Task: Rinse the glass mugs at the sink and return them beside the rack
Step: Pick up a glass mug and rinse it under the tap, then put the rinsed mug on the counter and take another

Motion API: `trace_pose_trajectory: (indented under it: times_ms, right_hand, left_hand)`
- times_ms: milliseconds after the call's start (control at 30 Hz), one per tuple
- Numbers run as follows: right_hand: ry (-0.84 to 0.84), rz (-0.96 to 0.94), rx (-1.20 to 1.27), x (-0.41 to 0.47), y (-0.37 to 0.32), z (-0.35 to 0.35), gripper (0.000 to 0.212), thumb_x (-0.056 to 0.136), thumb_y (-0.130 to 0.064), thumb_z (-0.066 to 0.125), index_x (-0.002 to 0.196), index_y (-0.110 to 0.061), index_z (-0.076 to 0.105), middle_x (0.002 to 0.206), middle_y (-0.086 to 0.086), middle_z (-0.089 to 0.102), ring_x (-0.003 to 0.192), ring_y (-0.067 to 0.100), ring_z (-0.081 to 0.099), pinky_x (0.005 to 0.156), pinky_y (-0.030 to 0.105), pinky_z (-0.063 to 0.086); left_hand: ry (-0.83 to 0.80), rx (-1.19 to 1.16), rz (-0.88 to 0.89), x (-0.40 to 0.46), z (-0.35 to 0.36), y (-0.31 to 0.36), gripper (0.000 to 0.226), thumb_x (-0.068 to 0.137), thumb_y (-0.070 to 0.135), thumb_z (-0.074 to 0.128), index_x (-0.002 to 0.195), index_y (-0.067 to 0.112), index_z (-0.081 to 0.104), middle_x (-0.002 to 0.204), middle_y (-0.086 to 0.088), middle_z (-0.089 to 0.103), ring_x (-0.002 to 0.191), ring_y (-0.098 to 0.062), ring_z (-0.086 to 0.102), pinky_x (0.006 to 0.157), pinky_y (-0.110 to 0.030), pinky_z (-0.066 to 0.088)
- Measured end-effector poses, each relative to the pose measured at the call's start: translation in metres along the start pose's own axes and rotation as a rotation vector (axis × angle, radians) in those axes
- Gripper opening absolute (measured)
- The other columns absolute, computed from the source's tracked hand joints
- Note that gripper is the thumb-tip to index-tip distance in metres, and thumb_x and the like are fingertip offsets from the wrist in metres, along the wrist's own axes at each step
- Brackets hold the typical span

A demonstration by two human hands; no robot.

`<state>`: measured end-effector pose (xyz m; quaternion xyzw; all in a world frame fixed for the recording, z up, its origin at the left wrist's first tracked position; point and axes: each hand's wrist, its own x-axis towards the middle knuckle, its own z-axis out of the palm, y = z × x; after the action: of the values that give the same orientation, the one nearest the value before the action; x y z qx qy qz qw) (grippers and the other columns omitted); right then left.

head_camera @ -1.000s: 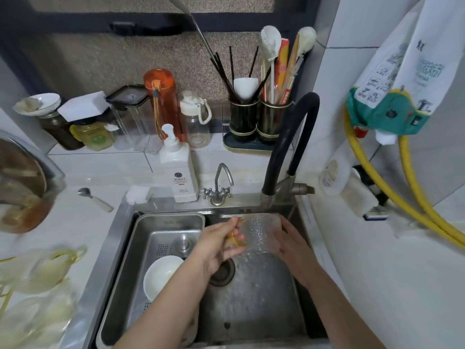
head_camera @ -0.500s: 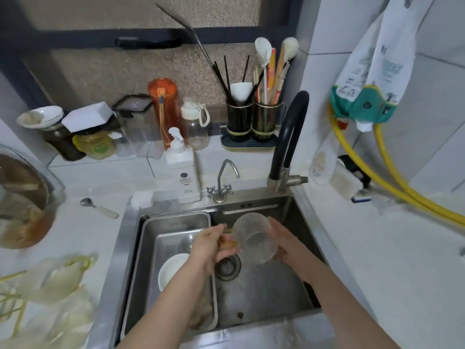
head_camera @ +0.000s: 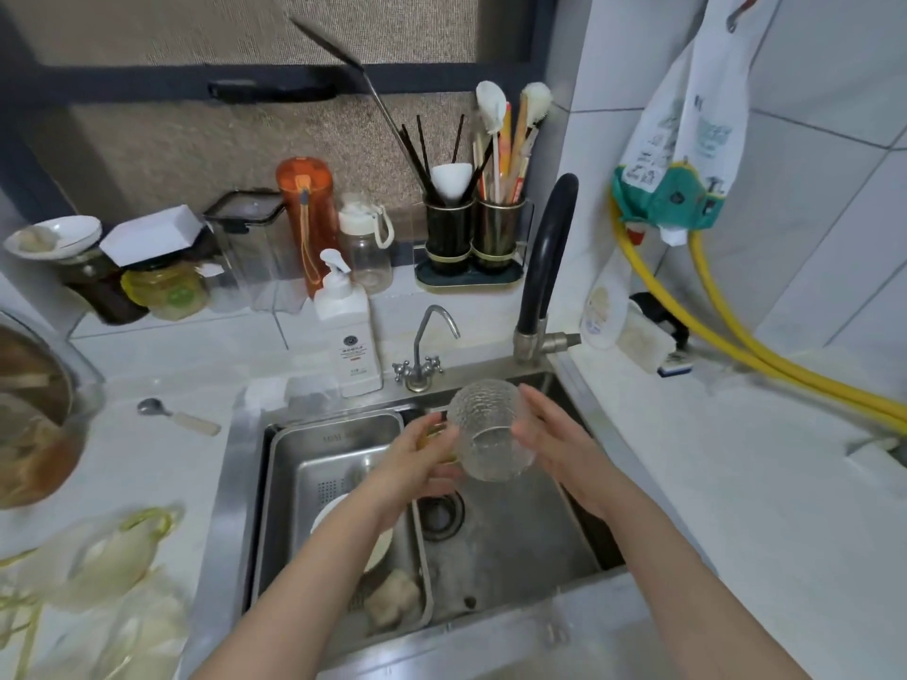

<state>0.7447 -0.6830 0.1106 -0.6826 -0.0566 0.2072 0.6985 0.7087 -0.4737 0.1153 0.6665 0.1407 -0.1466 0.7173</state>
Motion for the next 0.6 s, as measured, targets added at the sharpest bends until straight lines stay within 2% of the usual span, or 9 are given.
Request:
trace_pose_trajectory:
  times_ms: [67, 133, 200, 333, 433, 500, 600]
  right_hand:
    - [-0.068, -0.022, -0.052, -0.007, -0.005, -0.002, 0.086, 0.075, -0.035, 0.078, 0.147, -0.033, 0.030, 0.137, -0.021, 0.051, 0.127, 0.004, 0.049, 0.110, 0.038, 0.038]
    - [-0.145, -0.050, -0.079, -0.014, -0.009, -0.005, 0.087, 0.076, -0.026, 0.077, 0.147, -0.035, 0.027, 0.140, -0.023, 0.047, 0.130, 0.005, 0.047, 0.109, 0.039, 0.038]
    - [-0.188, -0.089, -0.103, -0.019, -0.013, -0.007, 0.087, 0.078, -0.017, 0.074, 0.146, -0.039, 0.025, 0.144, -0.021, 0.042, 0.130, 0.004, 0.047, 0.107, 0.035, 0.040]
    - [-0.228, -0.143, -0.126, -0.020, -0.021, -0.013, 0.090, 0.079, -0.005, 0.072, 0.145, -0.038, 0.021, 0.144, -0.022, 0.040, 0.131, 0.000, 0.043, 0.099, 0.018, 0.045]
    - [-0.262, -0.161, -0.142, -0.022, -0.029, -0.018, 0.089, 0.079, 0.003, 0.069, 0.143, -0.036, 0.021, 0.142, -0.022, 0.041, 0.130, -0.004, 0.044, 0.095, 0.014, 0.046]
    - [-0.277, -0.161, -0.135, -0.023, -0.032, -0.022, 0.088, 0.079, 0.006, 0.068, 0.141, -0.038, 0.022, 0.141, -0.024, 0.040, 0.128, -0.007, 0.044, 0.093, 0.012, 0.046]
    - [-0.289, -0.152, -0.150, -0.026, -0.032, -0.031, 0.090, 0.079, -0.001, 0.071, 0.143, -0.039, 0.021, 0.142, -0.025, 0.039, 0.130, -0.005, 0.043, 0.096, 0.014, 0.045]
  left_hand:
    - [-0.025, -0.065, 0.074, 0.000, -0.003, 0.000, 0.055, 0.086, 0.022, 0.066, 0.135, 0.018, 0.043, 0.116, -0.005, 0.062, 0.098, -0.026, 0.067, 0.090, -0.044, 0.055]
    - [-0.044, -0.133, 0.149, -0.006, -0.004, -0.001, 0.049, 0.084, 0.007, 0.066, 0.129, 0.018, 0.049, 0.108, -0.005, 0.062, 0.096, -0.020, 0.066, 0.083, -0.037, 0.058]
    - [-0.042, -0.113, 0.217, -0.013, -0.003, 0.002, 0.046, 0.081, 0.000, 0.067, 0.119, 0.023, 0.054, 0.112, -0.009, 0.060, 0.096, -0.018, 0.065, 0.078, -0.031, 0.057]
    - [-0.001, -0.019, 0.349, -0.024, 0.005, 0.015, 0.051, 0.079, -0.003, 0.069, 0.118, 0.025, 0.053, 0.118, -0.004, 0.059, 0.089, -0.012, 0.068, 0.074, -0.021, 0.055]
    - [0.020, 0.015, 0.393, -0.031, 0.014, 0.019, 0.058, 0.079, -0.004, 0.069, 0.126, 0.022, 0.048, 0.124, 0.000, 0.056, 0.094, -0.015, 0.067, 0.079, -0.021, 0.054]
    - [0.028, 0.009, 0.406, -0.034, 0.020, 0.020, 0.059, 0.079, -0.005, 0.068, 0.127, 0.021, 0.047, 0.125, 0.001, 0.055, 0.091, -0.011, 0.068, 0.079, -0.021, 0.054]
    - [0.056, -0.019, 0.422, -0.039, 0.032, 0.018, 0.056, 0.081, -0.004, 0.067, 0.126, 0.024, 0.049, 0.122, 0.001, 0.056, 0.093, -0.011, 0.067, 0.080, -0.022, 0.054]
